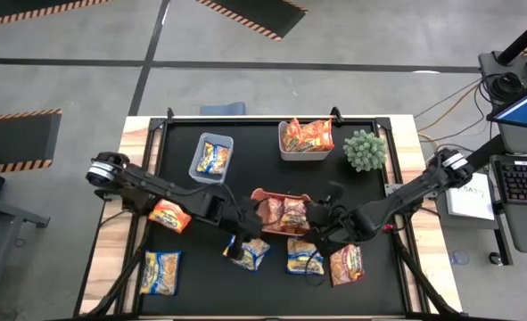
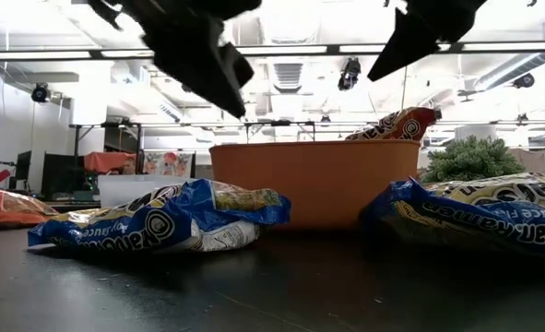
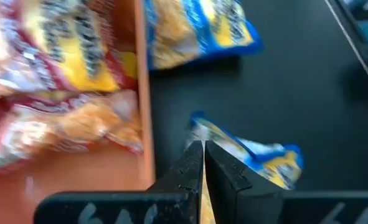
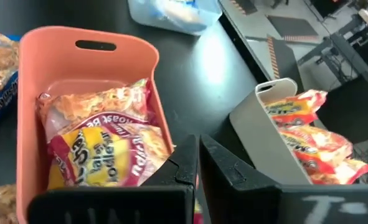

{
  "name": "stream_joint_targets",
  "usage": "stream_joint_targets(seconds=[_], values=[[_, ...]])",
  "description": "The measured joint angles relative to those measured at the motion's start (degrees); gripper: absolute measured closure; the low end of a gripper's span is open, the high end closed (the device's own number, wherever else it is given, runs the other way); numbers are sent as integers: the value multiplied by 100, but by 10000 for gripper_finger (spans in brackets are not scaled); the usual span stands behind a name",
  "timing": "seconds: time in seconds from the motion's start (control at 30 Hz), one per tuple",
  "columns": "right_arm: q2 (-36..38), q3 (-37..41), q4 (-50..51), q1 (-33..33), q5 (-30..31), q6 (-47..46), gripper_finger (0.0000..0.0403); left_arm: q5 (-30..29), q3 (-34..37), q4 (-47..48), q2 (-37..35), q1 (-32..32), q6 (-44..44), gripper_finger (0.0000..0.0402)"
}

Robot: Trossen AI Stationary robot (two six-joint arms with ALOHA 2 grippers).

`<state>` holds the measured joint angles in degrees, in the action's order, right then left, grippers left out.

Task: Sort Maruchan noodles
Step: Put the middle blue noodle packet into the transparent bin

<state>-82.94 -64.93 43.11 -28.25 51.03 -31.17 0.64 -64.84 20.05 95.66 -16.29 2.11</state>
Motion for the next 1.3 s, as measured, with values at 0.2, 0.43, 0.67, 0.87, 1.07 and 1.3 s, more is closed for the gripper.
stream_joint_targets(seconds=[0.2, 0.43, 0.67, 0.87, 1.07, 1.3], values=[[875, 715, -792, 2, -3, 669, 394, 14, 22, 468, -27, -341, 342, 402], [1967, 1970, -3387, 16, -110, 2412, 394, 86, 419, 552, -113, -402, 1240, 389], [2896, 2776, -5800, 291, -1555, 4197, 394, -90, 857, 718, -183, -404, 1822, 322], [3343, 2883, -6142, 827, -2768, 4613, 394, -1151, 1230, 724, -440, -401, 1854, 250], [3470, 2886, -6162, 1238, -3286, 4958, 394, -1356, 1818, -84, -962, -396, 1933, 205], [3514, 2886, -6148, 1368, -3509, 5072, 394, -1359, 2895, -1951, -1242, -396, 2362, 189]])
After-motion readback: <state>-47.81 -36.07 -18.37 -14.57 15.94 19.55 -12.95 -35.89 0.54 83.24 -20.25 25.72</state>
